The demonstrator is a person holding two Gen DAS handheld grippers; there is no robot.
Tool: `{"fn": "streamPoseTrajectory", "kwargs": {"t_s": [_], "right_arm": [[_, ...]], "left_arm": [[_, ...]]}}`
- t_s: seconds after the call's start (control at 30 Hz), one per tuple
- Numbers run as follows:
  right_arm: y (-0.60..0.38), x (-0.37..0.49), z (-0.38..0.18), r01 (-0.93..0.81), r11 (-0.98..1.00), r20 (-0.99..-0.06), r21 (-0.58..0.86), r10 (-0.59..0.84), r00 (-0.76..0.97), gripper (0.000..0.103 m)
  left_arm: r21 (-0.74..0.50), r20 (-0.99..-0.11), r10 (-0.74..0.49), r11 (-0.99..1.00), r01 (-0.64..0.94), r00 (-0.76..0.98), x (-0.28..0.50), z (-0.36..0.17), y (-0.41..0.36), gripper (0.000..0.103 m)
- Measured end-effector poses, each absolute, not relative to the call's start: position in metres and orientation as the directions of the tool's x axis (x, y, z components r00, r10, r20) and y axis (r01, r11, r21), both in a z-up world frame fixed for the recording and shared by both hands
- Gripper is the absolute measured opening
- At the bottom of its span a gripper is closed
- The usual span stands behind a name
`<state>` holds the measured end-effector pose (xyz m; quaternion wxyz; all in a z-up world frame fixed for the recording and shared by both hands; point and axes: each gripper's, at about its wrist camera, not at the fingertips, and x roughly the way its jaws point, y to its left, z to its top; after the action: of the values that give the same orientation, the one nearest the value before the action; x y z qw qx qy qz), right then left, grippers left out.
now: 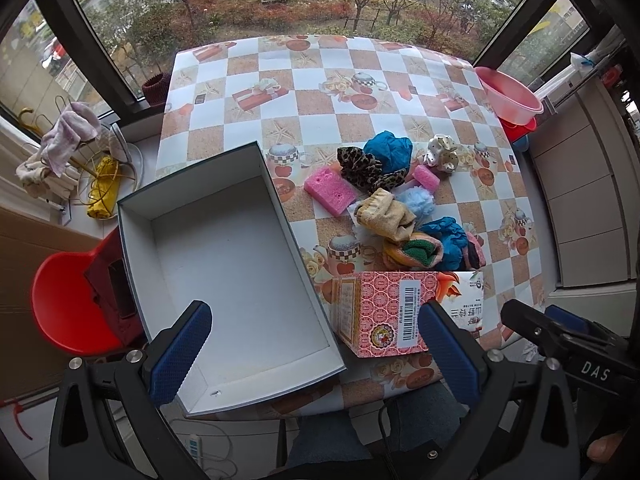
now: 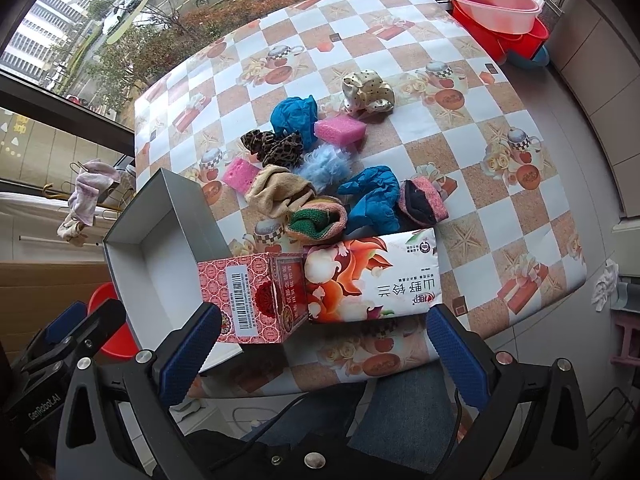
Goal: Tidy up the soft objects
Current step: 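Grasp the blue cloth with the left tool while the right tool grasps the polka-dot scrunchie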
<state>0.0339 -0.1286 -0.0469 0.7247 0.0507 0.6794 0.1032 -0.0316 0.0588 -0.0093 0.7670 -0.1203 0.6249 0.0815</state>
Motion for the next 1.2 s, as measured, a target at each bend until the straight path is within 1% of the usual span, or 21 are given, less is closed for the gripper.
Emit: {"fn": "streamPoseTrajectory", "kwargs": {"t_s": [0.2, 0.4, 0.5, 0.7, 0.93, 1.03, 1.13, 1.17, 1.2], "right_arm": [[-0.153, 0.045, -0.066, -0.045, 0.979, -0.978, 0.2, 0.202, 0.052, 0.103], [-0.187, 0.078, -0.099, 0.003, 0.982, -0.982, 0.19, 0.19, 0.002, 0.103], [-0.201, 0.101, -0.113, 0.008, 0.984, -0.984, 0.176, 0.176, -0.008, 0.103], [-0.216, 0.148, -0.133, -0.013, 0.986, -0.986, 0.168, 0.168, -0.016, 0.103], [-0.214, 0.202, -0.163, -0.031, 0.983, -0.983, 0.183, 0.183, -0.02, 0.103], [-0.205, 0.231, -0.175, -0.048, 0.981, -0.982, 0.187, 0.186, -0.007, 0.103], [-0.198, 0.254, -0.188, -0.043, 0.98, -0.981, 0.196, 0.196, -0.005, 0.103], [-0.197, 0.26, -0.192, -0.039, 0.978, -0.979, 0.203, 0.203, -0.007, 0.103], [-0.195, 0.265, -0.196, -0.036, 0.977, -0.978, 0.208, 0.208, -0.01, 0.103]], "left_arm": [[0.002, -0.978, 0.049, 0.974, -0.225, 0.202, 0.006, -0.017, 0.059, 0.103], [0.071, -0.979, 0.101, 0.984, -0.165, 0.178, 0.074, -0.046, 0.036, 0.103], [0.092, -0.98, 0.115, 0.985, -0.144, 0.162, 0.111, -0.071, 0.021, 0.103], [0.082, -0.989, 0.1, 0.983, -0.162, 0.105, 0.179, -0.129, 0.0, 0.103], [0.115, -0.993, 0.119, 0.974, -0.197, 0.006, 0.222, -0.193, -0.013, 0.103], [0.131, -0.991, 0.126, 0.97, -0.205, -0.037, 0.231, -0.214, -0.013, 0.097], [0.129, -0.99, 0.114, 0.97, -0.208, -0.082, 0.236, -0.231, -0.013, 0.088], [0.127, -0.99, 0.11, 0.97, -0.209, -0.09, 0.238, -0.234, -0.013, 0.079], [0.121, -0.99, 0.103, 0.971, -0.208, -0.095, 0.24, -0.237, -0.013, 0.068]]}}
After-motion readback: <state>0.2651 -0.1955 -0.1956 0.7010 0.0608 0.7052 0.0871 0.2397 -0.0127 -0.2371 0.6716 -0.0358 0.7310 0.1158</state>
